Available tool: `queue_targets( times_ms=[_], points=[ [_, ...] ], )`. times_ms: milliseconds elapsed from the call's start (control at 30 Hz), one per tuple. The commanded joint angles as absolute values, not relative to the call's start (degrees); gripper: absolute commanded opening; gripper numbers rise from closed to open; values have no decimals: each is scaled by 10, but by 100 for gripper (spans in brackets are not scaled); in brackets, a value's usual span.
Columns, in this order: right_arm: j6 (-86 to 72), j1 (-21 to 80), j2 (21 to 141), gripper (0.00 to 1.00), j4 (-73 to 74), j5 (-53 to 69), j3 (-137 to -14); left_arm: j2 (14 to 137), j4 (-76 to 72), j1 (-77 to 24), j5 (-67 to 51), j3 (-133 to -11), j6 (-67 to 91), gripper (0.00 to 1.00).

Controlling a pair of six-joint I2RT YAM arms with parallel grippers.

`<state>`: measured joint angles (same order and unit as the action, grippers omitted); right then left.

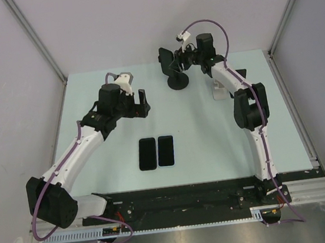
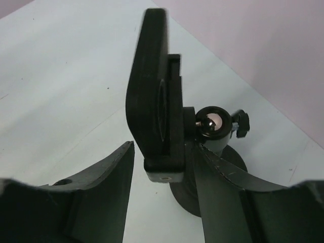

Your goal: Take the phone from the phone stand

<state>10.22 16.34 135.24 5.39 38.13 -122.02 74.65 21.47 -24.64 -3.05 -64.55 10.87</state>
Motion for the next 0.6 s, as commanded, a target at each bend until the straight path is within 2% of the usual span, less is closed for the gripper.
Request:
queue_targets(
  times_ms=[0, 100, 367, 400, 433, 567],
  points=[
    [91, 170, 1288, 51, 10, 367, -1202, 743, 196, -250, -42, -646, 93, 100],
    [86, 171, 1283, 45, 6, 369, -1190, 742, 196, -250, -42, -646, 92, 100],
    [56, 179, 1289, 46, -41, 332, -1182, 741, 194, -250, -40, -645, 92, 100],
    [55, 180, 1289, 42, -48, 325, -1180, 740, 195, -250, -40, -644, 93, 100],
    [53, 180, 1288, 32, -50, 316, -1178, 740, 195, -250, -40, -644, 93, 100],
    [42, 182, 1264, 8, -63, 303, -1152, 739, 195, -250, -38, -643, 92, 100]
  ],
)
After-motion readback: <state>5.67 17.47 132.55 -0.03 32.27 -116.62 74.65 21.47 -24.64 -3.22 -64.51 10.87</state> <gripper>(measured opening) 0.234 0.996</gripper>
